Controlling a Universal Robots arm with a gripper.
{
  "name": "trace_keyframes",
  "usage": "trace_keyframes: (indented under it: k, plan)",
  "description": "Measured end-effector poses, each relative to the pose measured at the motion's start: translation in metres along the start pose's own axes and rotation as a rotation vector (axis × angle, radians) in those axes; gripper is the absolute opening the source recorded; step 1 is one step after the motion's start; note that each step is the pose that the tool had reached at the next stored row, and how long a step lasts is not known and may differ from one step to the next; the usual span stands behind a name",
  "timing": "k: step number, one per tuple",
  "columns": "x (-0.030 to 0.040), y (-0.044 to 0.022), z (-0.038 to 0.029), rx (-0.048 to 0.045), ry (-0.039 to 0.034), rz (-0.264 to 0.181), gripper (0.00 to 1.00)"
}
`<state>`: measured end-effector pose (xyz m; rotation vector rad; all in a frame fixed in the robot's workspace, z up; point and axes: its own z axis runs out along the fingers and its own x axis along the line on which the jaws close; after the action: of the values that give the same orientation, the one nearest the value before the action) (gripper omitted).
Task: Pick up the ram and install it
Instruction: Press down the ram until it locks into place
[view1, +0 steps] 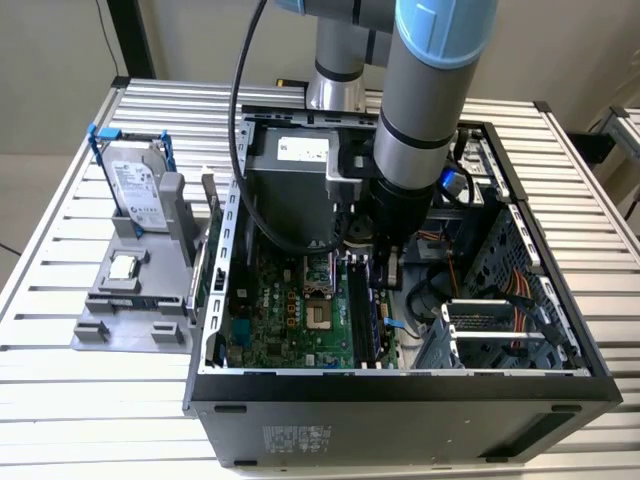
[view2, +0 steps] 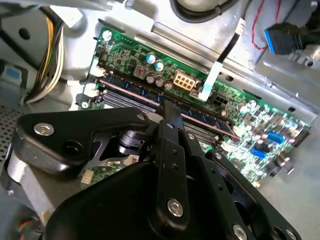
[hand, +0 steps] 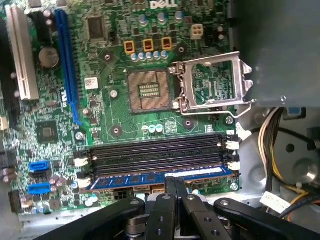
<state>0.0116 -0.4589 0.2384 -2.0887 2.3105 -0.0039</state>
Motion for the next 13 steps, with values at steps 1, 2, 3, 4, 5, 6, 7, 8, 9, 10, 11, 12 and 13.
trace_keyframes:
  k: [1,2,3,4,5,6,7,8,9,10,11,12,13]
  plan:
    - [0.0000,0.0000,0.0001,-0.0002,-0.0003,-0.013,0.00]
    - [0.0000,0.0000,0.0001,-0.0005,-0.0005,-0.025,0.00]
    - [0.0000,0.0000,0.0001,-0.0007,-0.0007,-0.037,0.00]
    - [0.0000,0.0000,0.0001,-0.0009,-0.0009,-0.046,0.00]
    - [0.0000,0.0000,0.0001,-0.0009,-0.0009,-0.047,0.00]
    - [0.0000,0.0000,0.0002,-0.0009,-0.0009,-0.047,0.00]
    - [0.0003,-0.0002,0.0002,-0.0009,-0.0009,-0.047,0.00]
    - [0.0008,-0.0006,0.0002,-0.0012,-0.0009,-0.047,0.00]
    - [0.0012,-0.0010,0.0002,-0.0014,-0.0009,-0.047,0.00]
    - [0.0018,-0.0013,0.0002,-0.0015,-0.0009,-0.047,0.00]
    - [0.0026,-0.0015,0.0002,-0.0016,-0.0008,-0.047,0.00]
    - [0.0039,-0.0016,0.0002,-0.0016,-0.0009,-0.047,0.00]
    - [0.0055,-0.0018,0.0002,-0.0017,-0.0009,-0.047,0.00]
